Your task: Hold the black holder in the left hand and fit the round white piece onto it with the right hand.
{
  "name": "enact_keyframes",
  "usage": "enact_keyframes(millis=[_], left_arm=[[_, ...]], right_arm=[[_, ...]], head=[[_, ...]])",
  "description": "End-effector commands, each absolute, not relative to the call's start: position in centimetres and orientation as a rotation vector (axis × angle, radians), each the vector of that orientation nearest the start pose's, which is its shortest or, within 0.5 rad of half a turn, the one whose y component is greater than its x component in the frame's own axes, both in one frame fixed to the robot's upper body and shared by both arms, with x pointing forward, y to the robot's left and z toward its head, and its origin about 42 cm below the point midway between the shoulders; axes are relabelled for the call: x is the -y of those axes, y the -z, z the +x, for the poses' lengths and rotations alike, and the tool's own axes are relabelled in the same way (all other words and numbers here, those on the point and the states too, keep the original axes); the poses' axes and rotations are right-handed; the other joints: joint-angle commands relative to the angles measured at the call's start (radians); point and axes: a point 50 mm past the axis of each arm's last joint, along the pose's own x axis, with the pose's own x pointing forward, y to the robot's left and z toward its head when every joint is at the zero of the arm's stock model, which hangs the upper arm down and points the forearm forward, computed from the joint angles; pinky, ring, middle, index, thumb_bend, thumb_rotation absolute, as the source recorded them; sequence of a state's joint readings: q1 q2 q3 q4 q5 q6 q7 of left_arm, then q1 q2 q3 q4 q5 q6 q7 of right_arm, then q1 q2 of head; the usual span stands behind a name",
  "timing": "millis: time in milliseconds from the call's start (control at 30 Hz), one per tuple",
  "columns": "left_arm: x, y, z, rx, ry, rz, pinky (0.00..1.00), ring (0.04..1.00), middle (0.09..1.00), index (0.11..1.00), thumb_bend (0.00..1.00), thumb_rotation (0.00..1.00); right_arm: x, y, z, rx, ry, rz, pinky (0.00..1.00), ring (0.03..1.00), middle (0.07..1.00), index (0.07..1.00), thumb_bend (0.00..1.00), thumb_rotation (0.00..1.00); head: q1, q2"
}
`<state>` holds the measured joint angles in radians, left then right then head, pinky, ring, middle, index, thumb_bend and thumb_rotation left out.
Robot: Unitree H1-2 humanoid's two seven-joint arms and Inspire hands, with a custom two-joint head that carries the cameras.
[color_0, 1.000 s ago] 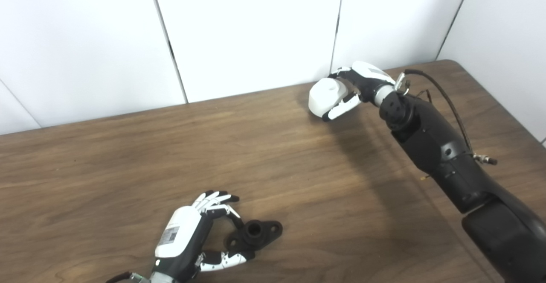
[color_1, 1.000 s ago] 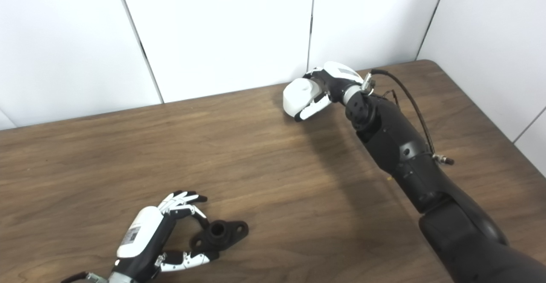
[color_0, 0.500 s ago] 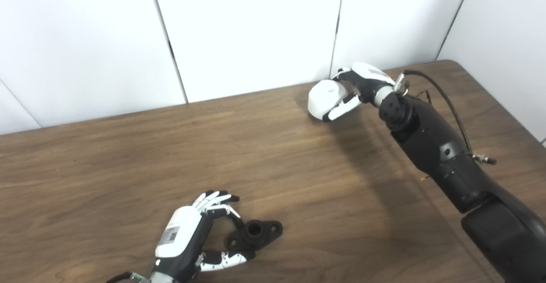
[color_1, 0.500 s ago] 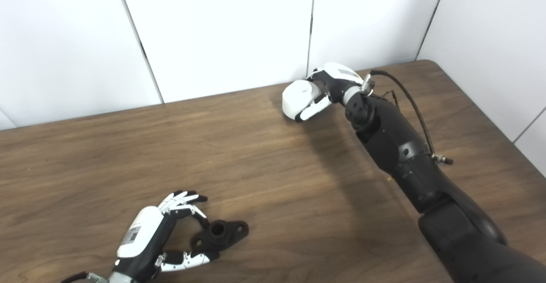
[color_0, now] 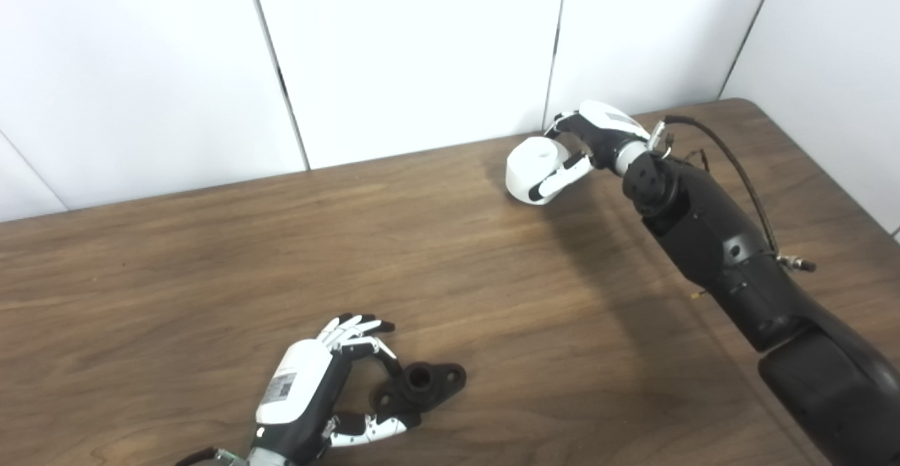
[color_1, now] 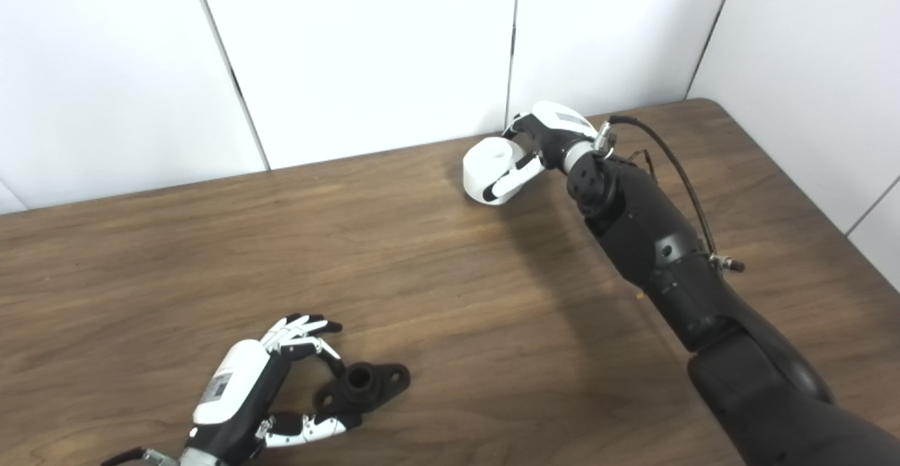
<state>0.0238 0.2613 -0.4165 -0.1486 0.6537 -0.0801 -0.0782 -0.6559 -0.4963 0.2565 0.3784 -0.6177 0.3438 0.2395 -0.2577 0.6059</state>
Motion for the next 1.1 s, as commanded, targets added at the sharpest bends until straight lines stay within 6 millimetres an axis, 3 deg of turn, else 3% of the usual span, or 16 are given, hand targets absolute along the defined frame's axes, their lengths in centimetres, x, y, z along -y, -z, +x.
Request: enact_keyframes(millis=[0,233,300,367,800,1067], left_arm=[[-17.3,-8.0,23.2,0.082,0.602,0.882,0.92,0.897,0.822,0.488,0.52,0.04],[-17.3,-8.1,23.2,0.082,0.603,0.885,0.92,0.898,0.823,0.488,0.52,0.05],[-17.3,-8.0,23.2,0.083,0.604,0.887,0.92,0.898,0.823,0.488,0.52,0.05],[-17.4,-8.0,23.3,0.084,0.603,0.886,0.92,0.897,0.822,0.488,0.52,0.05],[-17.2,-7.9,23.3,0.077,0.602,0.882,0.92,0.899,0.823,0.488,0.52,0.04],[-17.2,-7.8,23.4,0.082,0.603,0.889,0.92,0.897,0.823,0.488,0.52,0.05]], right_arm=[[31.2,-26.8,48.6,-0.046,-0.020,-1.198,0.99,1.000,0.933,0.665,0.91,0.39],[31.2,-26.6,48.4,-0.026,0.000,-1.185,0.98,1.000,0.915,0.597,0.82,0.31],[31.2,-26.5,48.4,-0.014,0.008,-1.172,0.99,1.000,0.904,0.512,0.59,0.19],[31.2,-26.4,48.3,-0.001,0.013,-1.165,1.00,0.997,0.891,0.493,0.54,0.16],[31.5,-26.6,48.0,0.012,0.015,-1.154,0.99,0.980,0.859,0.486,0.52,0.14],[31.8,-27.1,46.6,0.036,0.016,-1.101,0.94,0.963,0.855,0.486,0.52,0.14]], head=[[0.001,0.000],[0.001,0.000],[0.000,0.000],[0.000,0.000],[0.006,0.001],[0.009,0.001]])
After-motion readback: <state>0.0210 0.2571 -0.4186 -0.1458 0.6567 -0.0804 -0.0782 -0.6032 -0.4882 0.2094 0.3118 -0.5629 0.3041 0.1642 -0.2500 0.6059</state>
